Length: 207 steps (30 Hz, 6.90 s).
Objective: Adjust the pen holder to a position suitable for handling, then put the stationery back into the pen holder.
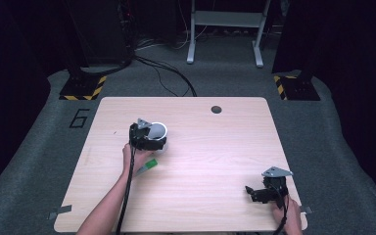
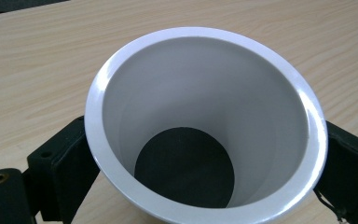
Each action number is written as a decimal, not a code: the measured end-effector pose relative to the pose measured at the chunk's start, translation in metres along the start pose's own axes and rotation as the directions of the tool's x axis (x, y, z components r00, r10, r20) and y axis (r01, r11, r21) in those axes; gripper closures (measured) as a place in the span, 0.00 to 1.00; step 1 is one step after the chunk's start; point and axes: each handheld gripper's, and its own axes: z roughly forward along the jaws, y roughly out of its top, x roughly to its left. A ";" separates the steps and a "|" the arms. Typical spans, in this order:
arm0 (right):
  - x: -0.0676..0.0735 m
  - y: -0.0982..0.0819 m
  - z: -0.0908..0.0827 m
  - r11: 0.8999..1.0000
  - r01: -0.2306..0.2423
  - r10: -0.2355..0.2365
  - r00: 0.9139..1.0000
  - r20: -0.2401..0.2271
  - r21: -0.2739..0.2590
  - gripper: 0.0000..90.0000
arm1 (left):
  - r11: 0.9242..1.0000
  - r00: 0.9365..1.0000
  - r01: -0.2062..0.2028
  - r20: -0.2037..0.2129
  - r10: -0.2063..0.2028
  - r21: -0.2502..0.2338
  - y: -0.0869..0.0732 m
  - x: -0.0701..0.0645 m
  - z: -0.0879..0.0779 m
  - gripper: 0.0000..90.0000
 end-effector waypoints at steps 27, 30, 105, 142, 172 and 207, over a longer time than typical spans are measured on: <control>0.002 0.000 0.000 1.000 -0.016 0.016 1.000 0.000 0.004 0.00 | 0.994 0.983 -0.112 0.146 0.109 0.012 0.015 -0.083 0.029 0.07; 0.002 0.000 0.000 1.000 -0.016 0.016 1.000 0.000 0.004 0.00 | 0.994 0.983 -0.112 0.144 0.110 0.004 0.014 -0.090 0.030 0.07; 0.001 0.000 0.000 1.000 -0.011 0.011 1.000 0.005 -0.001 0.00 | 0.946 0.960 -0.247 0.186 0.209 0.209 -0.028 0.003 -0.080 0.00; 0.001 0.000 0.000 1.000 -0.011 0.011 1.000 0.005 -0.001 0.00 | 0.819 0.919 -0.378 0.283 0.274 0.432 -0.030 -0.006 -0.026 0.66; 0.002 0.000 0.000 1.000 -0.015 0.015 1.000 0.005 0.000 0.00 | 0.878 0.933 -0.340 0.234 0.272 0.337 -0.030 -0.003 -0.046 0.74; 0.001 0.000 0.000 1.000 -0.011 0.011 1.000 0.005 0.000 0.00 | 0.979 0.970 -0.202 0.139 0.201 -0.004 -0.018 0.001 -0.081 0.74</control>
